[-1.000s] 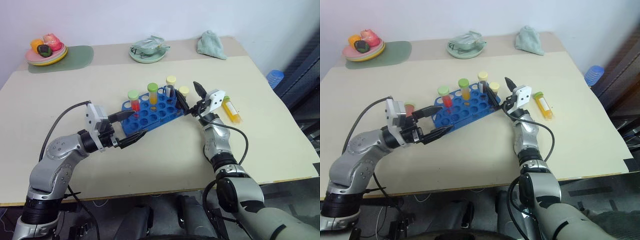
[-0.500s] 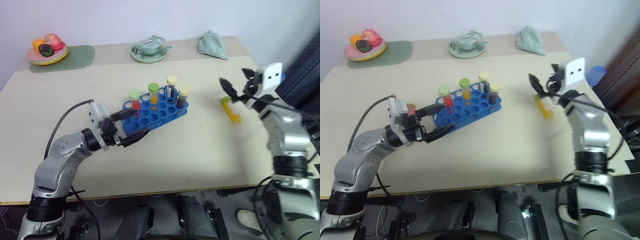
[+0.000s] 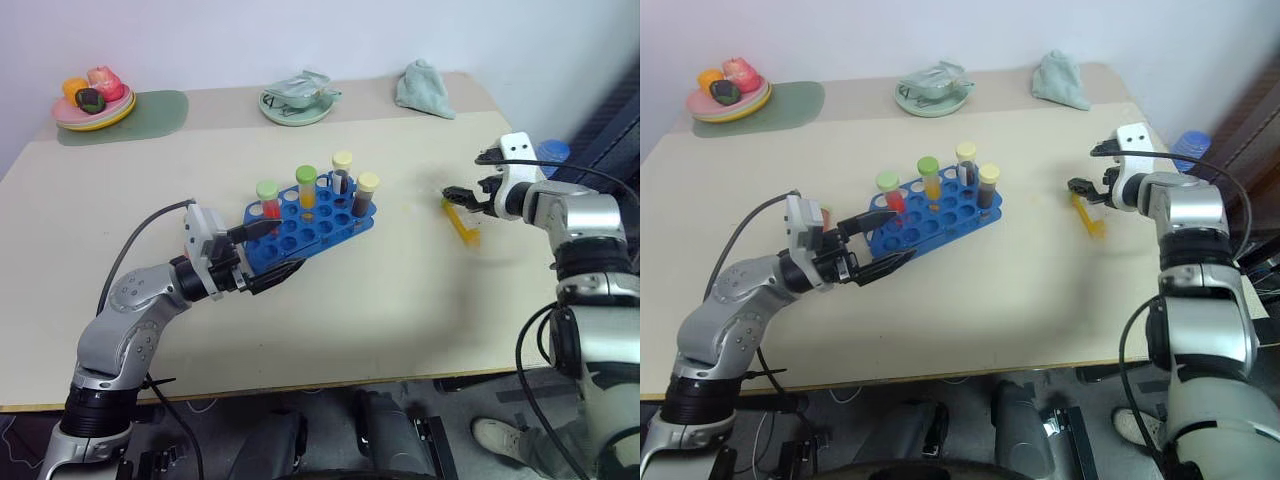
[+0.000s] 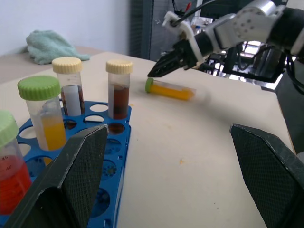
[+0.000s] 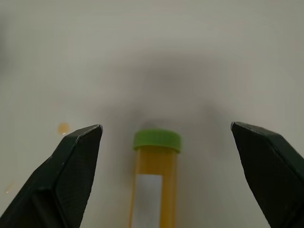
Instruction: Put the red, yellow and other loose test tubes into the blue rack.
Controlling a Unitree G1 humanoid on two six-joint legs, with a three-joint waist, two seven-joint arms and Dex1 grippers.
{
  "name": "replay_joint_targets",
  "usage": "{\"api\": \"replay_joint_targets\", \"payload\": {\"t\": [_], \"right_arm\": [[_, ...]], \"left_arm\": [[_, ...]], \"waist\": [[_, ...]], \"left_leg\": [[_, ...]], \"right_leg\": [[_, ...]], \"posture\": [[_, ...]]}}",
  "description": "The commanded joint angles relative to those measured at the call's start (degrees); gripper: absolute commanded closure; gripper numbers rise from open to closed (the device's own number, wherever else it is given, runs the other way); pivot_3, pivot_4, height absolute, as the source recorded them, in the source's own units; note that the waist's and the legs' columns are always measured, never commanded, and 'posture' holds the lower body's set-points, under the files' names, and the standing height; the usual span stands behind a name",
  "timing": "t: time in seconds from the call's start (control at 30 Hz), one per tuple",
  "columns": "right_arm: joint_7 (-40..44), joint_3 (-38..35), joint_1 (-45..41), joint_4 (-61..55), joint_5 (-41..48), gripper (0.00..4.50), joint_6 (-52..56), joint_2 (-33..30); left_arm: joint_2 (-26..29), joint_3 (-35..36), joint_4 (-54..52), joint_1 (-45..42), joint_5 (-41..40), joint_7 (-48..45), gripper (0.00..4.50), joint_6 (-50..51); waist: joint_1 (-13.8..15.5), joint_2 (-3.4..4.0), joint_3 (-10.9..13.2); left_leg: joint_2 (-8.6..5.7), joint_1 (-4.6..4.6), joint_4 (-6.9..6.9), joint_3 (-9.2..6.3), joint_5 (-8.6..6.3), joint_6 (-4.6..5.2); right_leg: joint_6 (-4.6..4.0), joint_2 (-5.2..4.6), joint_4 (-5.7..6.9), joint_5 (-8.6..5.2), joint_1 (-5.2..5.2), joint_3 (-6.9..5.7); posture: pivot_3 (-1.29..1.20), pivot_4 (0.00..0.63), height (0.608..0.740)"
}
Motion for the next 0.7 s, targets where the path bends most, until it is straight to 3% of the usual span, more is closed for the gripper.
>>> {"api": "replay_joint_targets", "payload": {"t": [0.03, 0.23, 0.33, 0.5, 0.7], "right_arm": [[2.06, 1.98, -3.99, 7.54, -3.62, 0.06, -3.80, 0.21], [8.28, 7.92, -6.04, 14.74, -10.21, 0.06, -7.86, 0.29], [9.46, 9.39, -6.22, 16.69, -12.67, 0.90, -10.01, 0.30], [10.45, 9.19, -7.58, 17.43, -13.55, 3.36, -10.92, 0.58], [13.88, 9.27, -7.62, 15.26, -13.93, 3.36, -10.70, -0.05]], "left_arm": [[0.71, 1.31, -2.57, 0.28, -0.18, 0.35, 0.28, -0.56], [1.53, 2.19, -4.68, 2.29, -0.58, 1.63, 0.28, -0.05], [1.67, 2.36, -5.32, 2.72, -0.78, 2.25, 0.28, 0.23], [1.74, 2.20, -5.40, 2.92, -0.90, 2.71, 0.28, 0.21], [1.42, 1.53, -4.91, 2.54, -0.88, 2.67, 0.28, -0.06]], "waist": [[0.07, 0.00, 0.00], [-0.07, 0.00, 0.00], [-0.16, 0.00, 0.00], [0.03, 0.00, -0.01], [-0.02, 0.00, -0.01]], "left_leg": [[0.00, -0.01, 0.00, 0.00, 0.00, 0.00], [-0.01, -0.04, 0.00, 0.00, -0.01, 0.01], [-0.01, 0.01, 0.00, 0.01, -0.01, 0.00], [-0.02, 0.04, 0.08, 0.00, 0.00, 0.00], [-0.02, 0.02, 0.05, -0.01, 0.00, 0.00]], "right_leg": [[0.00, 0.00, -0.01, 0.00, 0.00, 0.00], [0.00, 0.00, 0.00, 0.00, -0.04, 0.00], [0.00, 0.01, 0.03, 0.00, -0.03, 0.00], [0.00, 0.01, 0.03, 0.01, 0.07, 0.00], [0.01, 0.01, 0.04, 0.01, 0.01, -0.01]], "posture": [[0.00, 0.150, 0.740], [0.00, 0.150, 0.740], [0.00, 0.150, 0.740], [0.00, 0.150, 0.740], [0.00, 0.150, 0.740]]}}
